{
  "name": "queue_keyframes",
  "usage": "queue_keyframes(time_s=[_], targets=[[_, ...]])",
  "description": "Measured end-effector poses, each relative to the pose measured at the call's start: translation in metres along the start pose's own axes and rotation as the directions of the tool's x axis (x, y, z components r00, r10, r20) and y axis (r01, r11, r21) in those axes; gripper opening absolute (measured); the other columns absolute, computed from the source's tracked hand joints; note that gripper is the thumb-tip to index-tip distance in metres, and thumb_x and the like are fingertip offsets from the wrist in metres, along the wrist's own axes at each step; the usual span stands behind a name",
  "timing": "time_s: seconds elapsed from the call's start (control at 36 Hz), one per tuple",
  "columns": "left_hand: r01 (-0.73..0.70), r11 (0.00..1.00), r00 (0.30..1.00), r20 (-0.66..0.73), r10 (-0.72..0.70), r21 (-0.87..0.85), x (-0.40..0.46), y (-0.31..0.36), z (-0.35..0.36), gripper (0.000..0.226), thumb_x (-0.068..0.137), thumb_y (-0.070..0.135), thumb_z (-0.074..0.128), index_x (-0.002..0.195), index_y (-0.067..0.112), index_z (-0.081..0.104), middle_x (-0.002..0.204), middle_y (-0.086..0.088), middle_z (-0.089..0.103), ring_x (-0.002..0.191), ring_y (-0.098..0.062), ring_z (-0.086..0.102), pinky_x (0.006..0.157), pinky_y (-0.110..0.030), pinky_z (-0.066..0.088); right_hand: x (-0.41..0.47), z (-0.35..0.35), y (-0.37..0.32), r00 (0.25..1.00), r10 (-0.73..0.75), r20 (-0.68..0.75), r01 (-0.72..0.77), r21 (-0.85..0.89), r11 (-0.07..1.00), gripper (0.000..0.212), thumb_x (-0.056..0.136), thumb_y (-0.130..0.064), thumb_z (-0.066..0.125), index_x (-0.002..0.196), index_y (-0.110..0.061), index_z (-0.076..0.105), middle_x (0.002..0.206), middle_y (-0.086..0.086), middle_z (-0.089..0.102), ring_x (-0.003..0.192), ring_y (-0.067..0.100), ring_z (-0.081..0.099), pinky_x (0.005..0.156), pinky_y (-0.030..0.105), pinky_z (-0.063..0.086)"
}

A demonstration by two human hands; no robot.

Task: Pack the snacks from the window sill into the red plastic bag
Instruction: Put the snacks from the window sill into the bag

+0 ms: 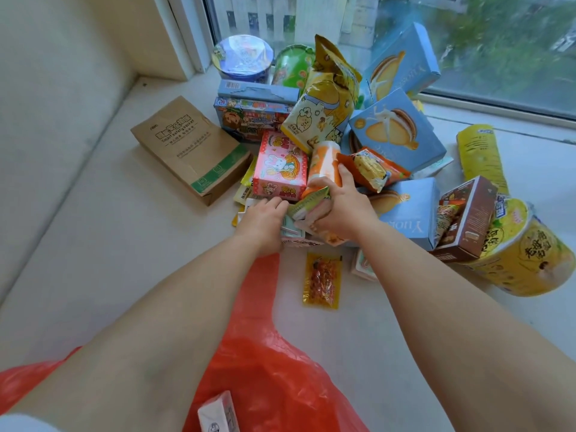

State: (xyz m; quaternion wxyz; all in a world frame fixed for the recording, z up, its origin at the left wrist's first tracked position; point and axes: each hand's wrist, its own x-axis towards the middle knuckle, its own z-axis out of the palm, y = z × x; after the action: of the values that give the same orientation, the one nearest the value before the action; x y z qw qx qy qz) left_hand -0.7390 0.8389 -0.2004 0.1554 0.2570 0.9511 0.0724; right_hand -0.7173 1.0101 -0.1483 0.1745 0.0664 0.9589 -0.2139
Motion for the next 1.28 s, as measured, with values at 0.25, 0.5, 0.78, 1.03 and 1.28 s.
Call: queue_keyframes(time_s=[0.25, 0.5, 0.78, 1.03, 1.28], targets=[[0.034, 0.998, 0.999, -0.003, -0.034, -0.056, -0.007, 0.005, -0.004, 0.067, 0.069, 0.032, 0.077, 0.127, 0.02, 0.045, 0.125, 0.0, 0.048, 0.116, -0.023, 0.045, 0.095, -0.034, 0.039, -0.015, 0.003, 0.001, 0.996, 0.019, -0.082, -0.01, 0.108, 0.994, 0.059, 0.075, -0.03, 0.073, 0.125, -0.043, 0.046, 0.158, 0.001, 0.003, 0.119, 0.036, 0.049, 0.09, 0.035, 0.042], [0.191, 0.89, 0.972, -0.048, -0.231, -0.414, -0.048, 0.014, -0.017, 0.051, 0.066, 0.024, 0.079, 0.111, 0.017, 0.056, 0.112, -0.001, 0.055, 0.105, -0.023, 0.052, 0.079, -0.031, 0.044, -0.053, -0.001, -0.007, 0.967, 0.031, -0.253, 0.037, 0.259, 0.965, 0.064, 0.064, -0.044, 0.082, 0.121, -0.041, 0.051, 0.156, 0.0, 0.008, 0.126, 0.03, 0.045, 0.094, 0.034, 0.042], [0.124, 0.758, 0.918, -0.216, -0.333, -0.64, -0.118, 0.021, -0.064, 0.062, 0.066, 0.019, 0.083, 0.121, 0.017, 0.056, 0.116, -0.004, 0.06, 0.102, -0.023, 0.057, 0.086, -0.036, 0.05, -0.112, -0.025, -0.032, 0.905, 0.138, -0.402, 0.147, 0.601, 0.785, 0.068, 0.063, -0.02, 0.083, 0.122, -0.034, 0.053, 0.15, 0.006, 0.021, 0.135, 0.022, 0.034, 0.113, 0.03, 0.028], [0.087, 0.661, 0.891, -0.239, -0.386, -0.745, -0.212, 0.014, -0.068, 0.055, 0.065, 0.016, 0.085, 0.112, 0.013, 0.058, 0.102, 0.0, 0.063, 0.085, -0.012, 0.057, 0.057, -0.003, 0.04, -0.177, 0.002, -0.079, 0.878, 0.143, -0.457, 0.268, 0.715, 0.646, 0.065, 0.046, -0.043, 0.076, 0.095, -0.071, 0.045, 0.143, 0.013, 0.033, 0.13, 0.029, 0.043, 0.102, 0.05, 0.044], [0.155, 0.719, 0.858, -0.268, -0.438, -0.677, -0.298, -0.009, -0.036, 0.054, 0.063, 0.014, 0.085, 0.109, 0.008, 0.06, 0.106, -0.005, 0.061, 0.092, -0.018, 0.056, 0.073, -0.023, 0.041, -0.237, 0.055, -0.11, 0.923, 0.045, -0.382, 0.246, 0.675, 0.695, 0.065, 0.051, -0.025, 0.077, 0.093, -0.067, 0.049, 0.14, 0.01, 0.033, 0.127, 0.025, 0.043, 0.105, 0.047, 0.041]])
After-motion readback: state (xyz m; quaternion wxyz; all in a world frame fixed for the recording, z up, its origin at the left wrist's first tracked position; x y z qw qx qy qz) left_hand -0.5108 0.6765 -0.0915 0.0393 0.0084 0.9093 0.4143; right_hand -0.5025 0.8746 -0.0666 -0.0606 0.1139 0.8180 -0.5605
